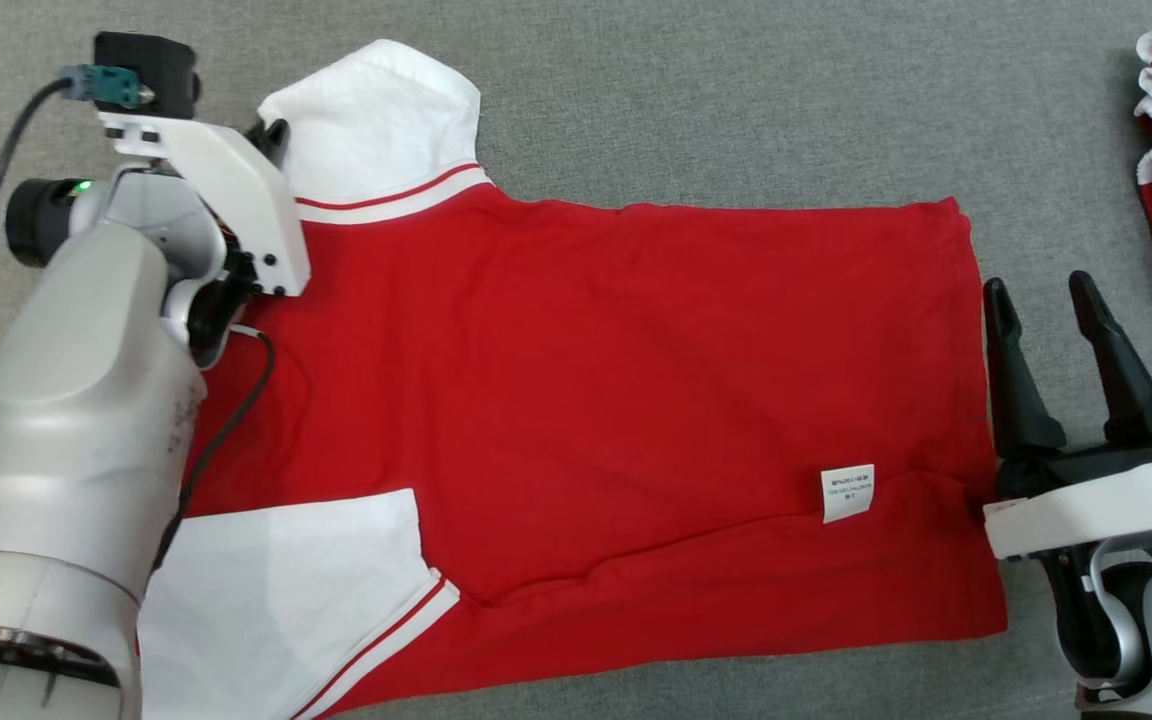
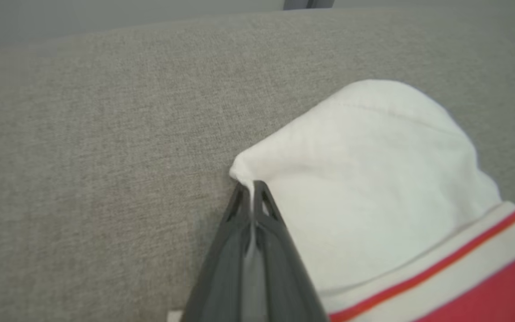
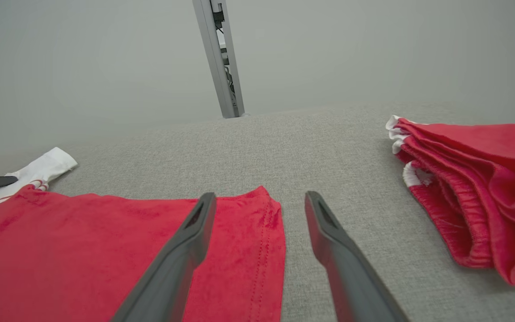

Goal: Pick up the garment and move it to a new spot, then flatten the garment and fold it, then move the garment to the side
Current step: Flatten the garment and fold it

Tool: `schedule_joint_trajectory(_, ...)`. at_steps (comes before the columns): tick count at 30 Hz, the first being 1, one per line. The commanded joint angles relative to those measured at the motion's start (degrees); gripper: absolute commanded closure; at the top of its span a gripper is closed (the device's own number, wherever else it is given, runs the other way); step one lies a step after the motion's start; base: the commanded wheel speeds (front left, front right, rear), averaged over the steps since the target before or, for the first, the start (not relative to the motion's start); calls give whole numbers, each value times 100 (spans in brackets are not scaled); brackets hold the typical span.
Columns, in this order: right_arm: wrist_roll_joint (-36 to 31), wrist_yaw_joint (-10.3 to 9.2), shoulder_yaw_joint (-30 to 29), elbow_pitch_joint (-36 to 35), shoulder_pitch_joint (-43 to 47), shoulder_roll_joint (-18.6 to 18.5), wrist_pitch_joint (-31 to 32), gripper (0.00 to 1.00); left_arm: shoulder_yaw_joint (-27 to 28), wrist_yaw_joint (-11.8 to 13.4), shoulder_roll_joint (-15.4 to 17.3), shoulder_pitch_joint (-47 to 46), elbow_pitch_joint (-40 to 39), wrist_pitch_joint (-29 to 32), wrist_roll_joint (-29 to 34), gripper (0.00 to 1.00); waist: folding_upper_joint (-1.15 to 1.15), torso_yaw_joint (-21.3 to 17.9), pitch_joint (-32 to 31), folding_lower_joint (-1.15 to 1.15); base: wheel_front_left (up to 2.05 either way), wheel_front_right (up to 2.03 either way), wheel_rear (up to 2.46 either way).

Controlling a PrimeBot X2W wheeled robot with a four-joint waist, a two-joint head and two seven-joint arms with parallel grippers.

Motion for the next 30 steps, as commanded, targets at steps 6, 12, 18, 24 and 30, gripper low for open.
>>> schedule_joint_trajectory(6,215,2,-168,312,-326,-183,43,0,-158,-31,-112,-90,248,-391,109,100,0,101,-28,0,0,0,0)
schedule_joint_trajectory(12,521,2,-83,1005,-871,-618,219,0,-171,-47,-178,-265,430,-637,73,100,0,218,3,0,0,0,0)
schedule_joint_trajectory(18,785,2,358,1703,-1269,-1026,473,0,-207,-100,-268,-364,530,-838,7,100,0,378,45,0,0,0,0)
schedule_joint_trajectory(24,1082,2,868,2295,-1609,-1292,1009,17,-224,-148,-316,-386,581,-1075,-90,100,0,457,72,0,0,0,0)
schedule_joint_trajectory(30,1415,0,1141,2486,-2007,-1588,1287,100,-223,-183,-297,-460,538,-1395,-201,100,0,518,75,0,0,0,0)
